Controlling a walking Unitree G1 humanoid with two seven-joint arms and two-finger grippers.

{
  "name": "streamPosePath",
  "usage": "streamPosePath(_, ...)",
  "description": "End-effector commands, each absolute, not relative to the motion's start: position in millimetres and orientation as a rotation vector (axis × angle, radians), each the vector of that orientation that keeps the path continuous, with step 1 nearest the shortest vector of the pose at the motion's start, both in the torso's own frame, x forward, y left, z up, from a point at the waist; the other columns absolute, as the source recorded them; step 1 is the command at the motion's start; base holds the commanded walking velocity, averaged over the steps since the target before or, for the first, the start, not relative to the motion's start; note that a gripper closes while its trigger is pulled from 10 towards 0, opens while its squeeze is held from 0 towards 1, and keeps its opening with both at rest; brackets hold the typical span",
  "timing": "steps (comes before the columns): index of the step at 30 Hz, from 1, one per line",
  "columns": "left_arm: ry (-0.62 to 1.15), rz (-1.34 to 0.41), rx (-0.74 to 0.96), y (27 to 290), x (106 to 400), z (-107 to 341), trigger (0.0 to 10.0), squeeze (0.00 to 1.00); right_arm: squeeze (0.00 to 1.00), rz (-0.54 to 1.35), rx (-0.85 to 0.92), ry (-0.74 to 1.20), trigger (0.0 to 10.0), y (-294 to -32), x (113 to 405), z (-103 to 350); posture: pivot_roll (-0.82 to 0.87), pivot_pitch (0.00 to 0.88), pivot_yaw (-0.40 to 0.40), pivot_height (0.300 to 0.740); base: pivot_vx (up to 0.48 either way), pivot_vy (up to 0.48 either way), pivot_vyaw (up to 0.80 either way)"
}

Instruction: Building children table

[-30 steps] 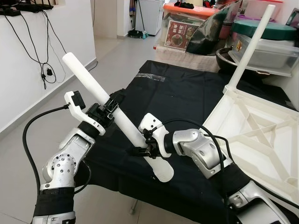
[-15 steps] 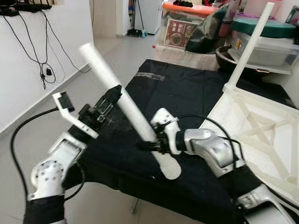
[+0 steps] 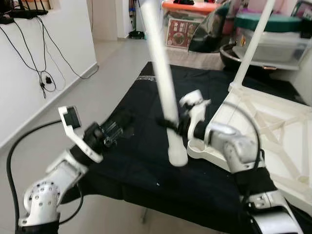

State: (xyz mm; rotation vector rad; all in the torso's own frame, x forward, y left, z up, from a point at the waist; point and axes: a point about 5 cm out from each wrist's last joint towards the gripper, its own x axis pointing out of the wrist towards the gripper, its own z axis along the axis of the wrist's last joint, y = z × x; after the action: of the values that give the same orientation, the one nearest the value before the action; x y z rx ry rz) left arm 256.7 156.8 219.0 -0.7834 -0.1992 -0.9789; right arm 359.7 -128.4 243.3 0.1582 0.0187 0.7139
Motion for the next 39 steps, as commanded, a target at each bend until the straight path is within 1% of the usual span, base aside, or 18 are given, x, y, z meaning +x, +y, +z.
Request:
streamPosePath(1,-0.186,-1.030,-0.768,156,251,221,10.0,0.00,0.00,0.628,0.200,-0.018,0.0,-137,366,246,-0.02,0.000,-0.012,0.740,0.000,0.000,0.00)
streamPosePath(2,-0.186,-1.030,-0.768,156,251,221,10.0,0.00,0.00,0.628,0.200,-0.018,0.0,-137,366,246,-0.02,0.000,-0.012,0.740,0.000,0.000,0.00)
streamPosePath(4,-0.175,-1.046,-0.746,155,249,221,10.0,0.00,0.00,0.542,0.188,-0.013,0.0,-142,371,241,-0.01,0.000,-0.013,0.740,0.000,0.000,0.00)
streamPosePath(5,-0.175,-1.046,-0.746,155,249,221,10.0,0.00,0.00,0.542,0.188,-0.013,0.0,-142,371,241,-0.01,0.000,-0.013,0.740,0.000,0.000,0.00)
streamPosePath(7,-0.173,-1.043,-0.733,155,248,220,10.0,0.00,0.00,0.472,0.190,-0.021,0.0,-147,375,240,-0.01,0.000,-0.010,0.740,0.000,0.000,0.00)
streamPosePath(10,-0.172,-1.040,-0.730,156,248,219,10.0,0.00,0.00,0.448,0.200,-0.027,0.0,-149,377,241,-0.01,0.000,-0.010,0.740,0.000,0.000,0.00)
streamPosePath(11,-0.142,-0.980,-0.686,156,253,212,10.0,0.00,0.00,0.362,0.248,-0.074,0.0,-158,379,249,-0.02,0.000,-0.004,0.740,0.000,0.000,0.00)
streamPosePath(13,-0.142,-0.980,-0.686,156,253,212,10.0,0.00,0.00,0.362,0.248,-0.074,0.0,-158,379,249,-0.02,0.000,-0.004,0.740,0.000,0.000,0.00)
streamPosePath(14,-0.090,-0.866,-0.585,157,264,199,10.0,0.00,0.00,0.293,0.307,-0.121,0.0,-165,380,255,-0.02,0.000,0.000,0.740,0.000,0.000,0.00)
streamPosePath(15,-0.070,-0.809,-0.528,157,269,193,10.0,0.00,0.00,0.269,0.336,-0.139,0.0,-167,380,257,-0.02,0.000,0.000,0.740,0.000,0.000,0.00)
streamPosePath(17,-0.042,-0.758,-0.453,157,274,185,10.0,0.00,0.00,0.260,0.387,-0.175,0.0,-166,378,262,-0.02,0.000,0.004,0.740,0.000,0.000,0.00)
streamPosePath(23,-0.010,-0.781,-0.441,155,273,179,10.0,0.00,0.00,0.294,0.413,-0.219,0.0,-155,372,268,-0.03,0.000,0.007,0.740,0.000,0.000,0.00)
streamPosePath(26,0.011,-0.860,-0.453,151,265,179,10.0,0.00,0.00,0.330,0.381,-0.252,0.0,-145,369,271,-0.02,0.000,0.007,0.740,0.000,0.000,0.00)
streamPosePath(30,0.024,-0.881,-0.435,151,262,178,10.0,0.00,0.00,0.317,0.385,-0.263,0.0,-144,370,272,-0.01,0.000,0.000,0.740,0.000,0.000,0.00)
streamPosePath(35,0.064,-0.921,-0.315,151,259,168,10.0,0.00,0.00,0.278,0.436,-0.303,0.0,-141,371,280,0.02,0.000,-0.014,0.740,0.000,0.000,0.00)
streamPosePath(39,0.064,-0.930,-0.290,149,259,168,10.0,0.00,0.00,0.270,0.448,-0.312,0.0,-141,372,282,0.04,0.000,-0.023,0.740,0.000,0.000,0.00)
